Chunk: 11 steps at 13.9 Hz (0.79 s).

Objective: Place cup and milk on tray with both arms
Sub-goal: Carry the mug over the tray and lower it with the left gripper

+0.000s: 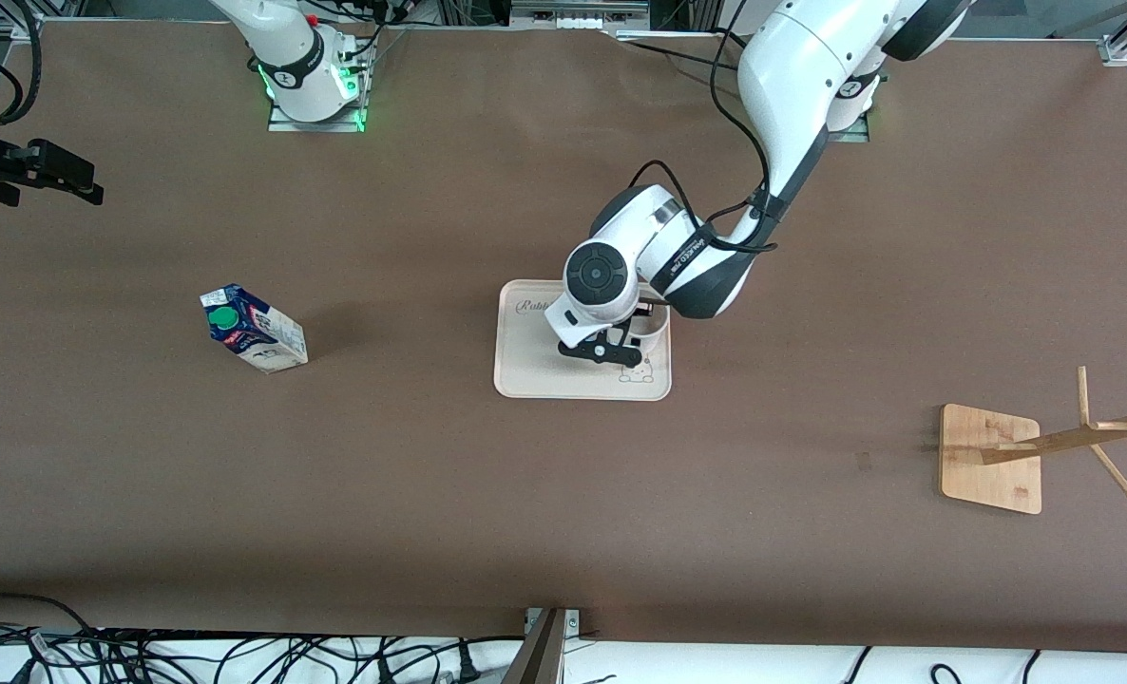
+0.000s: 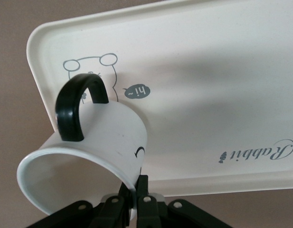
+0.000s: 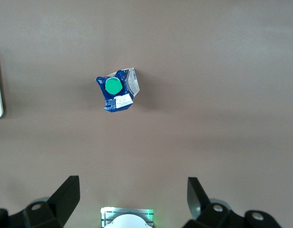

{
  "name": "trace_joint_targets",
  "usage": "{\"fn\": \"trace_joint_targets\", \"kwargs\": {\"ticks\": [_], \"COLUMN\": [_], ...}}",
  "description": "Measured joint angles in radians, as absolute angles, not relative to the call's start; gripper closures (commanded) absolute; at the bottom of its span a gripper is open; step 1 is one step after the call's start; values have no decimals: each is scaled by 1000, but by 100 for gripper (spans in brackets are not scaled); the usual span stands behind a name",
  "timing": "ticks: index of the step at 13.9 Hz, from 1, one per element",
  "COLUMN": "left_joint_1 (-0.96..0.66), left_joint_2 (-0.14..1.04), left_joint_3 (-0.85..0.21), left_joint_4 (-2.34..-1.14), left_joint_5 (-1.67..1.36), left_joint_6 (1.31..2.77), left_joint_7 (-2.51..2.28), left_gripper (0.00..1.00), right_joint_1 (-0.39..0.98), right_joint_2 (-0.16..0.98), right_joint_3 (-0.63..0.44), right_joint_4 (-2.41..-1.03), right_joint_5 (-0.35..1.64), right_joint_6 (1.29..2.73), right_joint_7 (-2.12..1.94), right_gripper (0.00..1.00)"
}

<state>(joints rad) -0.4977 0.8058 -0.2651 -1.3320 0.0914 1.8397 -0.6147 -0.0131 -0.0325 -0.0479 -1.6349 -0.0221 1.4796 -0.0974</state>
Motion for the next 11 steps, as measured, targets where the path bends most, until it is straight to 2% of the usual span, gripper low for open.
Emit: {"fn": "trace_joint_targets", "kwargs": {"ticks": [2,4,5,11], "left_joint_1": [-498,-498,-498,-498], "left_joint_2": [810,814,820,856], "left_joint_3": [-265,-265,-263,-251], "left_joint_4": [-1330,-1329,-1329,-1322], "left_joint_5": [91,91,91,92], "left_joint_6": [1840,1842,1852,1947], "left_joint_7": [-616,-616,-617,-618], "left_gripper": [100,40,0,0], "right_joint_1": [-13,-13,-13,-12], "right_joint_2": [-33,-33,-32,1], "right_joint_3": [-48,-48,-48,-37], "right_joint_4": [-1635,-1635,-1635,-1635], "right_joint_5": [-22,-22,-22,-22], "right_joint_6": [1480,1479,1479,1478], "right_joint_7": [-97,-97,-97,-97], "right_gripper": [0,0,0,0]}}
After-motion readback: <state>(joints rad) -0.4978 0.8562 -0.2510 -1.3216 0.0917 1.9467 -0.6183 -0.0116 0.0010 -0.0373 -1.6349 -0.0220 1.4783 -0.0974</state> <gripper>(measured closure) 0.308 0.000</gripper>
